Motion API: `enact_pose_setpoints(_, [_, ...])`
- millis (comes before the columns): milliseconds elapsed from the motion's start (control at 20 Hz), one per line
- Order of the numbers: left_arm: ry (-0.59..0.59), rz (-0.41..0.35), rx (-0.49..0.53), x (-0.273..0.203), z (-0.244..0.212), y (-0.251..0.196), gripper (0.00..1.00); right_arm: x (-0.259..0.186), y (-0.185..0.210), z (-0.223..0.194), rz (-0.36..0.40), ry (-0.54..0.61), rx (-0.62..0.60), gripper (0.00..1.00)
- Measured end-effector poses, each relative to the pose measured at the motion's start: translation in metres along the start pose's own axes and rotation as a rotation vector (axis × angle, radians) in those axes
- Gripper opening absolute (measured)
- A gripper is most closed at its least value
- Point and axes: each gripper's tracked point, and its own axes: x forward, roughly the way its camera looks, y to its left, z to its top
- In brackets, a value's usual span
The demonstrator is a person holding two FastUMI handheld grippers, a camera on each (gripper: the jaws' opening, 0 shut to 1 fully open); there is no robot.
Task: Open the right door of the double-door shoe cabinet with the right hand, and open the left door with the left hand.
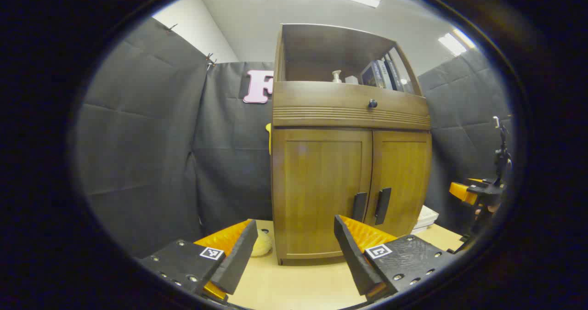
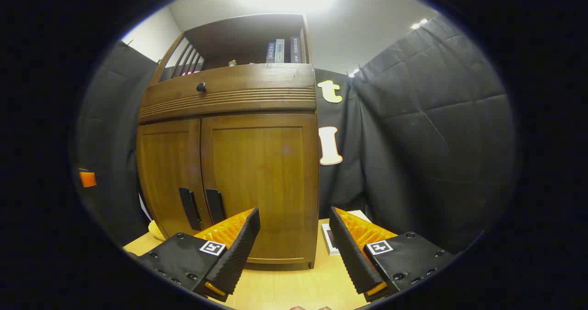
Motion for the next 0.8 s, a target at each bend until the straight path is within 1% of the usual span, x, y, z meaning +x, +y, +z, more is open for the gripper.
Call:
enact_pose_setpoints(150, [-0.008, -0.003, 0.02, 0.0, 0.004, 0.002, 0.95, -0.003, 0.009, 0.001, 0.021, -0.003, -0.002, 0.92])
enact_pose_setpoints(250, [-0.011, -0.004, 0.008, -0.001, 0.002, 0.002, 0.96, -0.002, 0.017, 0.002, 0.041, -0.002, 0.008, 0.92])
enact_pose_setpoints(300, [-0.007, -0.003, 0.002, -0.002, 0.0, 0.002, 0.96, -0.001, 0.021, 0.003, 0.048, 0.001, 0.007, 0.95])
enact_pose_setpoints(350, [-0.004, 0.006, 0.002, -0.004, -0.002, 0.003, 0.96, -0.001, 0.023, 0.004, 0.051, 0.0, 0.004, 0.92])
enact_pose_setpoints(750, [-0.001, 0.045, -0.03, -0.022, -0.015, 0.011, 0.96, 0.002, 0.036, 0.008, 0.093, 0.017, -0.001, 0.92])
enact_pose_setpoints(800, [-0.001, 0.051, -0.034, -0.026, -0.016, 0.013, 0.96, 0.003, 0.037, 0.009, 0.098, 0.016, -0.007, 0.95])
